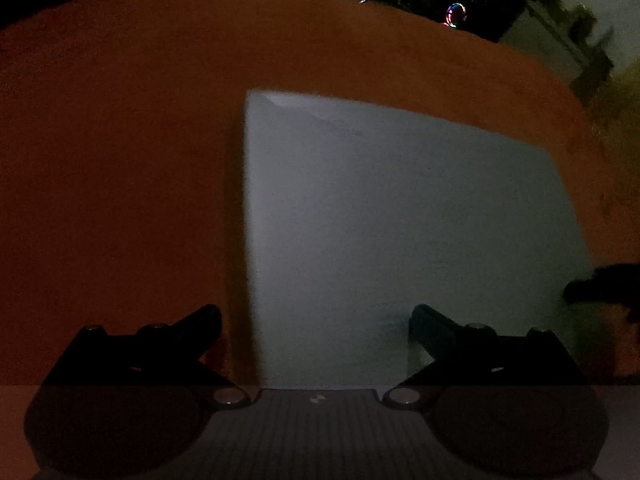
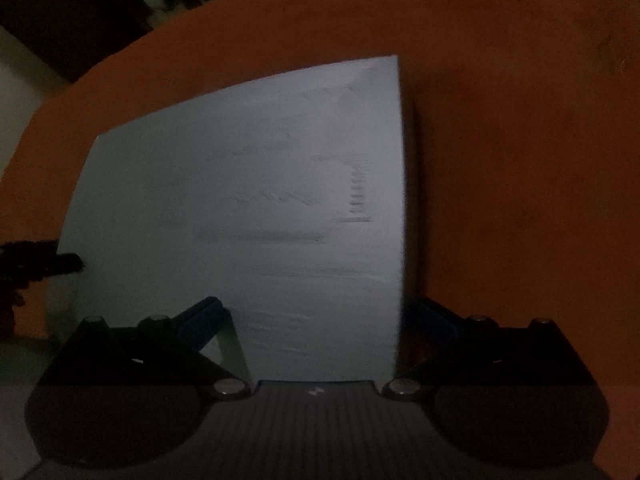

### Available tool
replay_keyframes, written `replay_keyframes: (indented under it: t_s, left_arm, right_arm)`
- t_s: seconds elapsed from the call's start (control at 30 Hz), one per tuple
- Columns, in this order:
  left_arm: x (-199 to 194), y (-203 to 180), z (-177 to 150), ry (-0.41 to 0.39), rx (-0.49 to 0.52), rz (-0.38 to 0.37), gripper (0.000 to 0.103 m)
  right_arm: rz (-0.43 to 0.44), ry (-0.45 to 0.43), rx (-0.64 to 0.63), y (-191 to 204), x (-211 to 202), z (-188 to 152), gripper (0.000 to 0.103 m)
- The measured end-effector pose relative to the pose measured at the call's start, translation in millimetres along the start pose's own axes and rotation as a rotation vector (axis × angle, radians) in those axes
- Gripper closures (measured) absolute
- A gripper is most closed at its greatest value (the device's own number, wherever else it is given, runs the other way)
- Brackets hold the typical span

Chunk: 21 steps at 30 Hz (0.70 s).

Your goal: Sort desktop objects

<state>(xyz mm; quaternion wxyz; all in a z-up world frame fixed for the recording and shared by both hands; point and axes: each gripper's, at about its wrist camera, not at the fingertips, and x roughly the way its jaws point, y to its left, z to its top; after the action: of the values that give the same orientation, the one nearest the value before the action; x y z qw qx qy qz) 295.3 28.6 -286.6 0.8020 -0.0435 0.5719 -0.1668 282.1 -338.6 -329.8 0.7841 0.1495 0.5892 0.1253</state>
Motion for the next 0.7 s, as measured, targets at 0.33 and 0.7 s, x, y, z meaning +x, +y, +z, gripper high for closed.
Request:
replay_keyframes:
  t_s: [0.33,0.7]
  left_arm:
    - [-8,4,2,-0.053,-0.055,-0.05,0.001]
    - [-54,-14,17,-0.142,-0.101,-0.034,0.001]
  right_arm:
    - [0.093,0.013,-0.031,9,-21,16,0.0]
    - [0.074,-0.134,-0.036,23,-78,27,0.0]
